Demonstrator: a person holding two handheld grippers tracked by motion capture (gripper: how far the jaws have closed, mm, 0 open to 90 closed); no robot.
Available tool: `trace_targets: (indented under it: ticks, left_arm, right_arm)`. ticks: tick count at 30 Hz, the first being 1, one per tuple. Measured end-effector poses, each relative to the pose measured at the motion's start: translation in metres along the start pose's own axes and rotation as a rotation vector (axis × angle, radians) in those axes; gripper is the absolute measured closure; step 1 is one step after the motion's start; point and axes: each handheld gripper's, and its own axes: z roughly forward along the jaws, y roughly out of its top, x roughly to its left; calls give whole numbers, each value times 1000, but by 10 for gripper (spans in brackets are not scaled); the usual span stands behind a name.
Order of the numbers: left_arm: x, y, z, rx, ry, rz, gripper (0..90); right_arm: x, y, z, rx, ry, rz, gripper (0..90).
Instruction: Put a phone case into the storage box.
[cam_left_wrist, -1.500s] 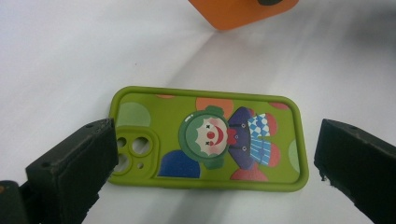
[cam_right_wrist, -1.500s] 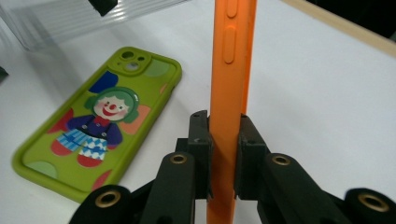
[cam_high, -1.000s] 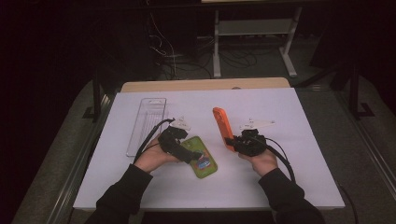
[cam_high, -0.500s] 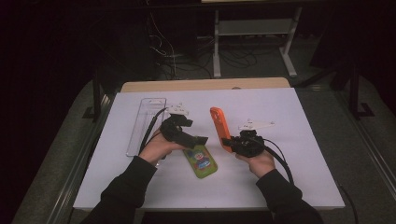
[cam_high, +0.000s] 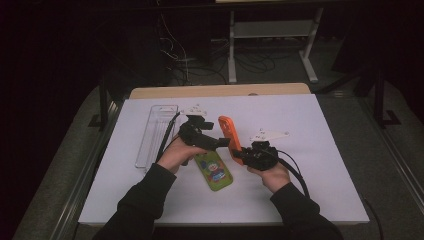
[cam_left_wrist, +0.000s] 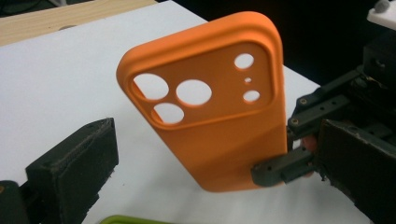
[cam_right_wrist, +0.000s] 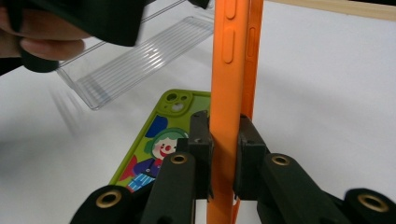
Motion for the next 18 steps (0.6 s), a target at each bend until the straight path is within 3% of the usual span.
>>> trace_targets:
  ticks: [10, 13, 18]
  left_arm:
    - [3, 1, 7, -10, -12, -1, 0]
    - [2, 0, 11, -30, -19, -23, 0]
    - [2, -1, 14, -34, -18, -25, 0]
  right_arm:
    - [6, 2, 1, -8, 22, -12, 785]
    - [10, 2, 3, -12, 37, -21, 785]
    - [14, 2, 5, -7, 51, -25, 785]
